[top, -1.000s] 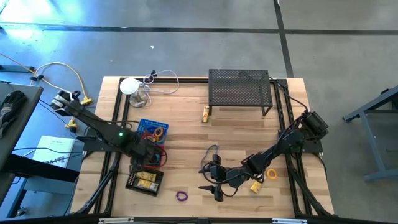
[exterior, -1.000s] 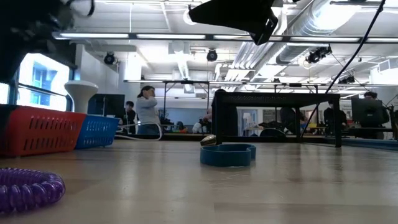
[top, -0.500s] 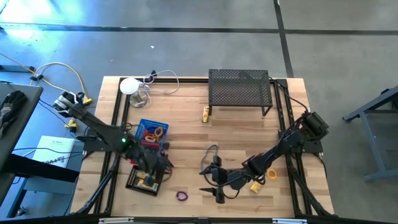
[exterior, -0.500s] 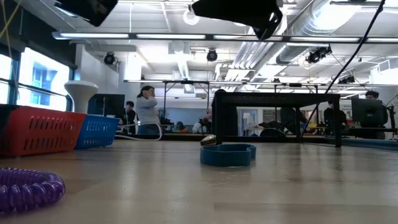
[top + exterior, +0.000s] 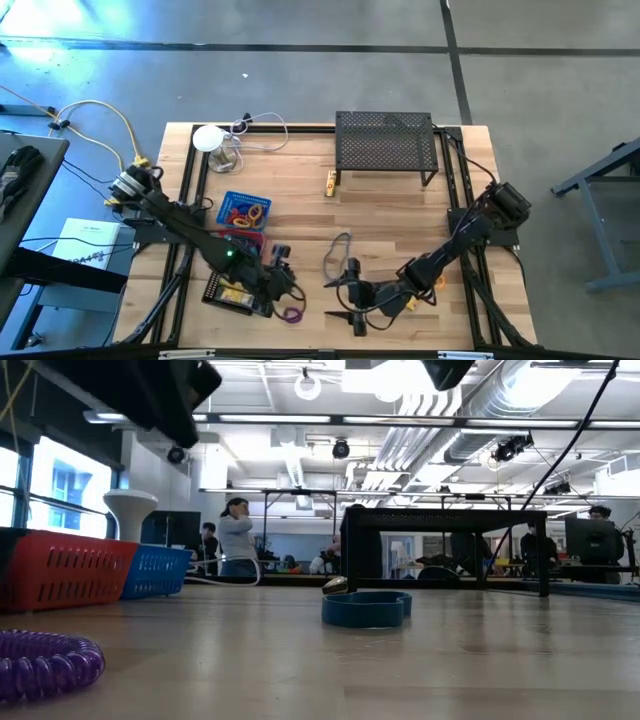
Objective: Pick & Place Office Desk Supplies
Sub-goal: Put the purple spring keychain into the blue bin
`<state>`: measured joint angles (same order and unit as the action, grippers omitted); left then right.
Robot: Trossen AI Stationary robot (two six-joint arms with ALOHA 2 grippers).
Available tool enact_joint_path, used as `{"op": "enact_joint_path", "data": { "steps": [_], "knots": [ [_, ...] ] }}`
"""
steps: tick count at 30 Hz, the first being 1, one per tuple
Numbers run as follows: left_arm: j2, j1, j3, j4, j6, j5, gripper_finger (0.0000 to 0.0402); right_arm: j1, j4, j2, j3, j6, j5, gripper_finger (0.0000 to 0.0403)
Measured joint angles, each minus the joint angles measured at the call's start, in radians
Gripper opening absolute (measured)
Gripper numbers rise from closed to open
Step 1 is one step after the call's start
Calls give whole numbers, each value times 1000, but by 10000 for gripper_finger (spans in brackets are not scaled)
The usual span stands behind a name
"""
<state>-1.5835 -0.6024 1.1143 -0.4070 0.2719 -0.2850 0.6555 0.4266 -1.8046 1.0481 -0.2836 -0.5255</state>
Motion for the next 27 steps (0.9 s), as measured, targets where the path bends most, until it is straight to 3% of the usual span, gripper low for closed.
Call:
{"op": "enact_joint_path", "data": {
  "steps": [7, 19, 27],
  "knots": [
    [-115, -80, 135, -68, 13, -12, 134, 29, 44, 0, 0, 26, 0, 285],
    [-295, -92, 137, 10, 17, -32, 134, 104, 84, 0, 0, -33, -8, 285],
    [-311, -118, 135, 8, 34, -29, 134, 143, 120, 0, 0, -35, -23, 285]
  ]
}}
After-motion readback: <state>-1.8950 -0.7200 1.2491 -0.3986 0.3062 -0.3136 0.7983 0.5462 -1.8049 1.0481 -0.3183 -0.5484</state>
